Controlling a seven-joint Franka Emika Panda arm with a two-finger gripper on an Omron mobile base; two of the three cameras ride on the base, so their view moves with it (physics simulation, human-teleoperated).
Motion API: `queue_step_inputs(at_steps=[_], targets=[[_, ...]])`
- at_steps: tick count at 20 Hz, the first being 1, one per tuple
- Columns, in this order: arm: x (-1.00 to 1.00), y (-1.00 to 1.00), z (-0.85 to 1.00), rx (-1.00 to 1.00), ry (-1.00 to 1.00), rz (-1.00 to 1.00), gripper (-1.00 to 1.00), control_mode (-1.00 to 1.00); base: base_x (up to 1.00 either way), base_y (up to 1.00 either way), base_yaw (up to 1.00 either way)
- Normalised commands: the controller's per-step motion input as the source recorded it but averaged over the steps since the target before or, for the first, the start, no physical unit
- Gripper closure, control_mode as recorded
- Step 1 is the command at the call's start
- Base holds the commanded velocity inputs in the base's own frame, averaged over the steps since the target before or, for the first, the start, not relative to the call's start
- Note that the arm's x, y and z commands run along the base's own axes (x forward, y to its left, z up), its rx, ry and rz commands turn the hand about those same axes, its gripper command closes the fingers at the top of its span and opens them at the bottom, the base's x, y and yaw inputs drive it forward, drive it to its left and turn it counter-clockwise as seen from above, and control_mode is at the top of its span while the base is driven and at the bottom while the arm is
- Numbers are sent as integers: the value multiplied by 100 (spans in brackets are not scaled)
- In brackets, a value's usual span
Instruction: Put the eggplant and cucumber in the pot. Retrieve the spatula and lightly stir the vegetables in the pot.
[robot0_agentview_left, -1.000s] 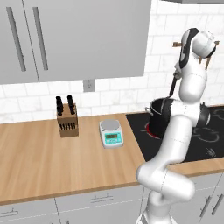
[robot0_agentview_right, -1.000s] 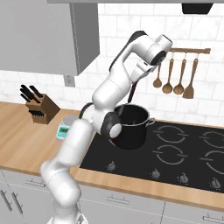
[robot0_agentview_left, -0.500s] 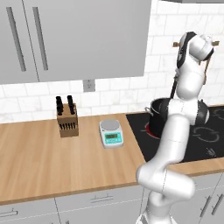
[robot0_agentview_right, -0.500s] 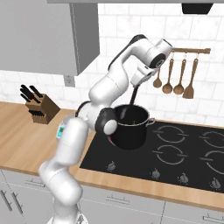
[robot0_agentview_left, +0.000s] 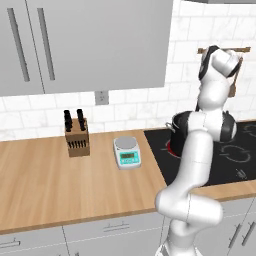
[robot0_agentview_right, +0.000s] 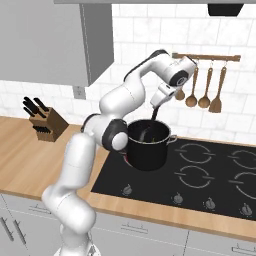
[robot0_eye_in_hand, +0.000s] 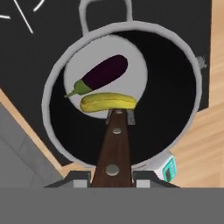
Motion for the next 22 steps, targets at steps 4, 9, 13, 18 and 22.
queue_step_inputs(at_steps=[4, 9, 13, 18, 22], targets=[[0, 0, -63, -2, 0, 0, 100, -100, 0, 0, 0], [7, 0, -61, -4, 0, 0, 100, -100, 0, 0, 0], [30, 0, -35, -7, -4, 0, 100, -100, 0, 0, 0], [27, -1, -26, -14, -4, 0, 100, -100, 0, 0, 0], [20, -19, -8, -17, 0, -3, 100, -100, 0, 0, 0]])
